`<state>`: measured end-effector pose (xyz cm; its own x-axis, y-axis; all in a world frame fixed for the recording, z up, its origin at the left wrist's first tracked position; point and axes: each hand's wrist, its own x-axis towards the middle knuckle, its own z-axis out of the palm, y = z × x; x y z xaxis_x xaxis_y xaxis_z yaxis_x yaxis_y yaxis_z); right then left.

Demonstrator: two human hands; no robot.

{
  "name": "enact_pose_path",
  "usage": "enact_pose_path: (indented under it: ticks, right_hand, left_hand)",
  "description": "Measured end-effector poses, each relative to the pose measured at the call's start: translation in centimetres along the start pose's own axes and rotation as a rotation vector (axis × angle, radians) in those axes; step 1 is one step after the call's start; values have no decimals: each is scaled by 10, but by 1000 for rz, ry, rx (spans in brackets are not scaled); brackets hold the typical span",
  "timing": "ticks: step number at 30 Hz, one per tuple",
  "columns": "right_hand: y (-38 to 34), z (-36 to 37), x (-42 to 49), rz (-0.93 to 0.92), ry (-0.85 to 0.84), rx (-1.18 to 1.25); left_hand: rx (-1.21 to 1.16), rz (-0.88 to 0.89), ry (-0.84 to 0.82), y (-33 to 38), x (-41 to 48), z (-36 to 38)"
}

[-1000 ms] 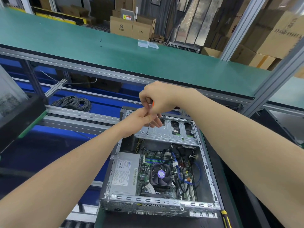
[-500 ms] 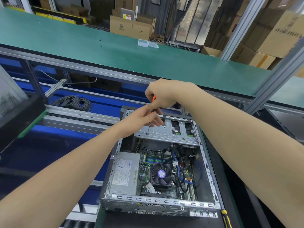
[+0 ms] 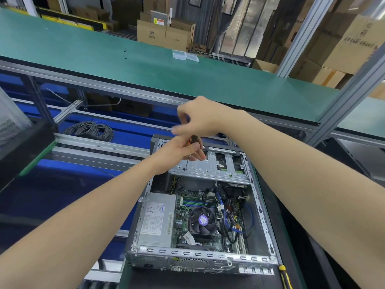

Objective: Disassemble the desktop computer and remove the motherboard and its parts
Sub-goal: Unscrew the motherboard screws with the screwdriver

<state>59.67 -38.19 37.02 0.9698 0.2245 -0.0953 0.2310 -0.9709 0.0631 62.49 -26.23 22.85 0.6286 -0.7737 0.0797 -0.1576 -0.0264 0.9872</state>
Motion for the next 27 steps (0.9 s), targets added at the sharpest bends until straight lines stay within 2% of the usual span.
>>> enact_pose_path:
  ticks: [2, 3, 6, 8, 10, 11, 12, 15, 19, 21, 24, 27]
  right_hand:
    - [-2, 10, 1, 235, 93, 11]
    - [-3, 16, 2, 293, 104, 14]
    - [-3, 25, 3, 248, 118, 92]
    - [1, 23, 0, 180, 140, 160]
    - [4, 24, -5, 159, 167, 259]
    - [4, 27, -6, 171, 191, 319]
    - [4, 31, -8, 196, 219, 393]
    - [6, 53, -12, 282, 325, 621]
    - [5, 88, -20, 285, 297, 722]
    - [5, 100, -22, 272, 297, 802]
    - [5, 106, -21, 274, 344, 835]
    - [7, 107, -19, 248, 352, 829]
  left_hand:
    - [1, 1, 27, -1, 0, 3]
    - [4, -3, 39, -1, -1, 4]
    - [112, -35, 112, -7, -4, 1]
    - [302, -57, 299, -15, -12, -1]
    - [322, -114, 449, -24, -23, -5]
    - [293, -175, 436, -28, -30, -7]
    - [282, -251, 356, -31, -37, -7]
    - [590, -456, -12, -28, -43, -4]
    - [793, -706, -278, -27, -23, 7]
    - [828, -813, -346, -39, -15, 12]
    - [762, -931, -255, -60, -10, 16]
    - [731, -954, -180, -80, -3, 18]
